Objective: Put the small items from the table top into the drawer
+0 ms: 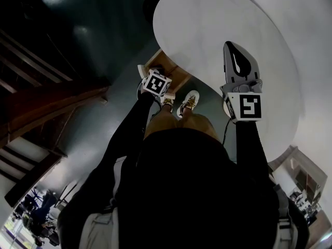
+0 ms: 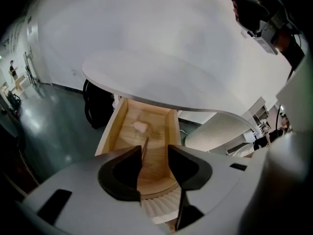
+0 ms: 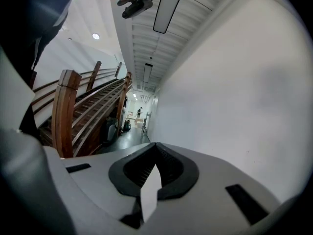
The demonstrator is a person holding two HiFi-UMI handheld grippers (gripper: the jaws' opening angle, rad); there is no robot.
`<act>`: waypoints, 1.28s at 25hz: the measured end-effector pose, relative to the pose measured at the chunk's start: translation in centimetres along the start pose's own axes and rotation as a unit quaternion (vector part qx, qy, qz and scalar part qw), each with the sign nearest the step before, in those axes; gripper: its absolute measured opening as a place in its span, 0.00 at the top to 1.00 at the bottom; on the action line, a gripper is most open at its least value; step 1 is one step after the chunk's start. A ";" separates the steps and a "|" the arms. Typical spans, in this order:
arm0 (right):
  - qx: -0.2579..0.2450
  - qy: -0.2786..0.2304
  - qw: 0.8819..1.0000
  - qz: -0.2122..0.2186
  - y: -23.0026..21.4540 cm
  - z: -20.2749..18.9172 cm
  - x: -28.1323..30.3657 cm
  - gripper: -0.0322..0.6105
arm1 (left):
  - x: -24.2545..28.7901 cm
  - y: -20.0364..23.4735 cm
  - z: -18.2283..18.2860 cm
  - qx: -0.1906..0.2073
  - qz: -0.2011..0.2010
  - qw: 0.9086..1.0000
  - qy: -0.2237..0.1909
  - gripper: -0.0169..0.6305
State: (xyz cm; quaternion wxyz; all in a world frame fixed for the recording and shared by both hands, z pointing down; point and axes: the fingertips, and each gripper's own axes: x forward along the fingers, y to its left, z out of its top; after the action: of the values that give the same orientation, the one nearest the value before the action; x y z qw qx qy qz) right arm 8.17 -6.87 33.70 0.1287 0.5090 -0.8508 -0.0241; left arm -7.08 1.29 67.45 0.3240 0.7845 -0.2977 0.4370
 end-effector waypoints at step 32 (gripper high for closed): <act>0.043 -0.060 0.997 -0.017 0.6 4.9 2.5 0.91 | -30.8 -1.2 24.3 0.142 0.130 0.867 -0.459 0.70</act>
State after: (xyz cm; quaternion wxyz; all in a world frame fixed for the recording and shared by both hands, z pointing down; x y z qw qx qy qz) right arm 5.38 -9.20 29.55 0.0552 0.5261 -0.8484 -0.0198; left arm -7.74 -10.97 30.20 -0.0234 0.8883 -0.4469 0.1031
